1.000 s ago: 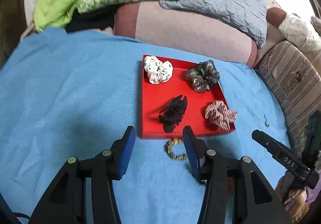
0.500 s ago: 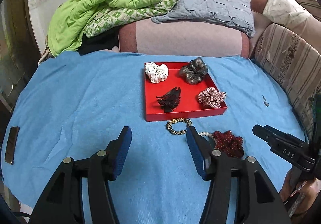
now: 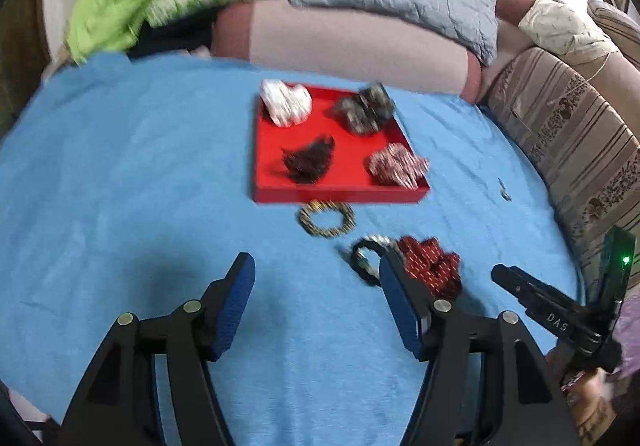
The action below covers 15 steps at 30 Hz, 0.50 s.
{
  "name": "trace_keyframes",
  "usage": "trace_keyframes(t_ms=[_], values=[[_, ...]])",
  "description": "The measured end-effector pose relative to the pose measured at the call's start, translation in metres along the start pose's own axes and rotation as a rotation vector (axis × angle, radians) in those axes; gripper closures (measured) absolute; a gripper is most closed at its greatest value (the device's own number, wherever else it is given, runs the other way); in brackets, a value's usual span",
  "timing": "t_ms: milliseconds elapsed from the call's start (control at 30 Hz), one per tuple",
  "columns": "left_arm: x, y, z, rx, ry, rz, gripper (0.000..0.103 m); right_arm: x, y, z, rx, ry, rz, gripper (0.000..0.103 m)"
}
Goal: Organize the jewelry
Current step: 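Grasp the red polka-dot scrunchie with the right tool while the left tool grasps the black hair tie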
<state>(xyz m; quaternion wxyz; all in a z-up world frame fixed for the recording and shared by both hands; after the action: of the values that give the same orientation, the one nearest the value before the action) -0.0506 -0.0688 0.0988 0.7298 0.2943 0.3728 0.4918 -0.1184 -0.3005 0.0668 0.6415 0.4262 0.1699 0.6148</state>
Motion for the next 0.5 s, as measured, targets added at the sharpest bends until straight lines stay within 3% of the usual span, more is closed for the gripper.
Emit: trace_keyframes(t_ms=[333, 500], values=[[-0.038, -0.090, -0.006, 0.216, 0.018, -0.165, 0.039, -0.006, -0.032, -0.012, 0.054, 0.008, 0.061, 0.044], [-0.046, -0.121, -0.003, 0.276, 0.026, -0.160, 0.040, -0.004, -0.051, -0.012, 0.080, -0.008, 0.095, 0.044]])
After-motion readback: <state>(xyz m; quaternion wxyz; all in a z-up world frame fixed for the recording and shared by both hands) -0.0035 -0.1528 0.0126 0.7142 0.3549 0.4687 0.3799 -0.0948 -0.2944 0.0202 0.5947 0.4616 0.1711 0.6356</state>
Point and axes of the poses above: each gripper's, at about its wrist camera, not at the fingertips, and y roughly against the way its jaws point, x to its left, z to its top, the point moved 4 cm from there along -y, roughly the way its jaws point, and after that the axes turned 4 degrees about y, right-handed, at the moved point
